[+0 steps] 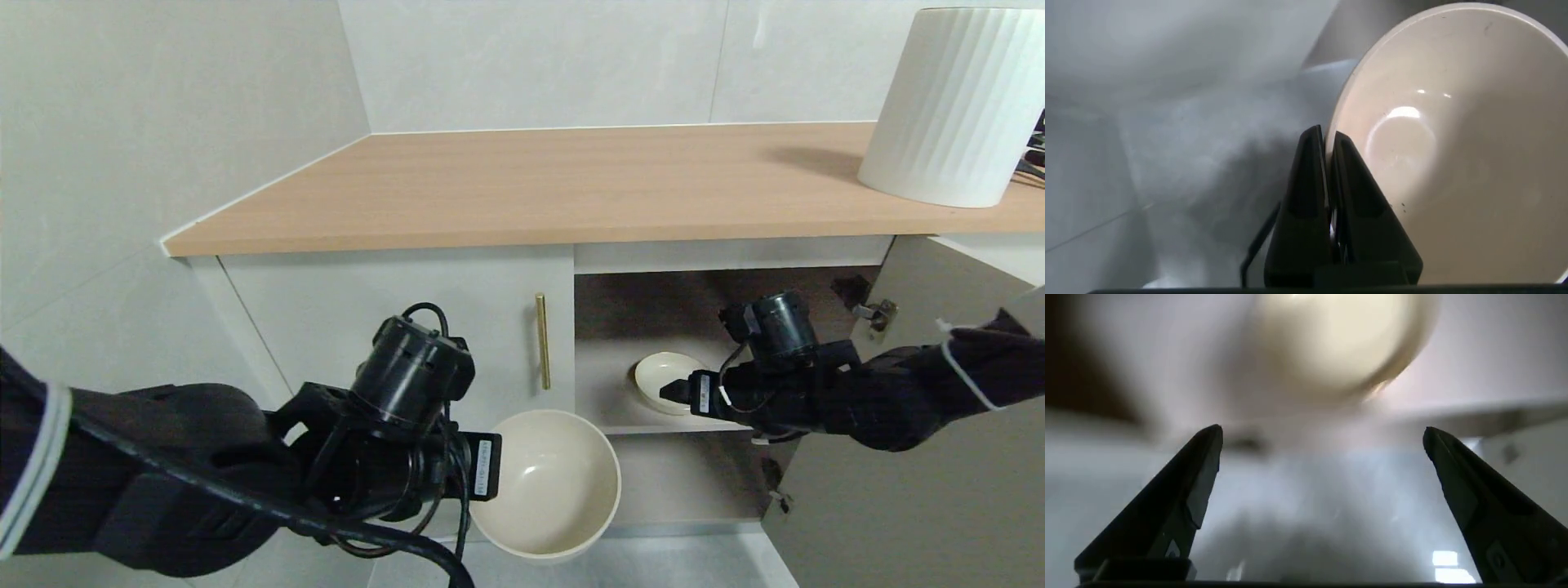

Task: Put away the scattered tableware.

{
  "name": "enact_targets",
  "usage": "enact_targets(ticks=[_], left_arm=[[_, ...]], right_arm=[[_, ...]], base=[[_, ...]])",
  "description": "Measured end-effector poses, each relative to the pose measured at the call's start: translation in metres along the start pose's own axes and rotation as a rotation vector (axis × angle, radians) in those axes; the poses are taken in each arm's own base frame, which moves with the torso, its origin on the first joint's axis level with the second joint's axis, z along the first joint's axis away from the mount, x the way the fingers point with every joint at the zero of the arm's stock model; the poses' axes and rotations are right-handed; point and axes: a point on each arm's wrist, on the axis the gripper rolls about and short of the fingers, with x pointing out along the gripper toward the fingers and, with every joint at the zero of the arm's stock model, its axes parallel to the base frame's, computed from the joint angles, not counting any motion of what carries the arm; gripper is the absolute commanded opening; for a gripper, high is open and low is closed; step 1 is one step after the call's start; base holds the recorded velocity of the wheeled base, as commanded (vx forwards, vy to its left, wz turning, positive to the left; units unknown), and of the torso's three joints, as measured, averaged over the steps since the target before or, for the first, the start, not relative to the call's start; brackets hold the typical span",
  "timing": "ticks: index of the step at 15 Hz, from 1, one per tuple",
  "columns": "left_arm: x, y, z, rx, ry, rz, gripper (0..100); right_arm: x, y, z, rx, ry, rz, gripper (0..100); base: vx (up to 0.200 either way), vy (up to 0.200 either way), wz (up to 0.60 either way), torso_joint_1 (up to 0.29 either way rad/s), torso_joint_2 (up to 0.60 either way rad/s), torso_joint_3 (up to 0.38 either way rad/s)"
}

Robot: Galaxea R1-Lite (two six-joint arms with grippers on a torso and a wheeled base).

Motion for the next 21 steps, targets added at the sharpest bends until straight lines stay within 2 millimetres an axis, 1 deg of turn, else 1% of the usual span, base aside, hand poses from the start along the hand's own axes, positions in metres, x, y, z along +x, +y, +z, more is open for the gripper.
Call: enact_targets(ticks=[3, 4, 5, 7, 10, 12, 18, 19, 21], left_arm=[[0.019, -0.014, -0.012, 0.036, 0.024, 0.006, 0], [0.023, -0.017, -0.015, 0.047, 0.033, 0.014, 0], [0.026, -0.020, -0.019, 0.059, 0.040, 0.021, 0], [0.028, -0.024, -0.023, 0.074, 0.050, 0.018, 0], [0.027, -0.029, -0.026, 0.090, 0.053, 0.006, 0], [0.025, -0.032, -0.026, 0.098, 0.040, 0.015, 0], [0.023, -0.033, -0.026, 0.102, 0.033, 0.017, 0], [0.023, -0.033, -0.026, 0.102, 0.033, 0.016, 0], [0.023, -0.033, -0.026, 0.102, 0.033, 0.016, 0]], right_arm=[[-0.052, 0.024, -0.009, -0.061, 0.123, 0.125, 100], [-0.066, 0.031, -0.013, -0.084, 0.148, 0.155, 100], [-0.078, 0.038, -0.016, -0.117, 0.155, 0.184, 100], [-0.089, 0.047, -0.024, -0.171, 0.161, 0.221, 100], [-0.090, 0.059, -0.039, -0.237, 0.199, 0.244, 100], [-0.083, 0.066, -0.049, -0.261, 0.233, 0.242, 100], [-0.062, 0.070, -0.062, -0.273, 0.288, 0.215, 100], [-0.060, 0.070, -0.063, -0.274, 0.294, 0.212, 0], [-0.056, 0.070, -0.064, -0.273, 0.300, 0.208, 0]], base=[[0.000, 0.000, 0.00, 0.000, 0.00, 0.000], [0.000, 0.000, 0.00, 0.000, 0.00, 0.000], [0.000, 0.000, 0.00, 0.000, 0.00, 0.000], [0.000, 0.000, 0.00, 0.000, 0.00, 0.000], [0.000, 0.000, 0.00, 0.000, 0.00, 0.000], [0.000, 0.000, 0.00, 0.000, 0.00, 0.000], [0.000, 0.000, 0.00, 0.000, 0.00, 0.000], [0.000, 0.000, 0.00, 0.000, 0.00, 0.000], [0.000, 0.000, 0.00, 0.000, 0.00, 0.000]])
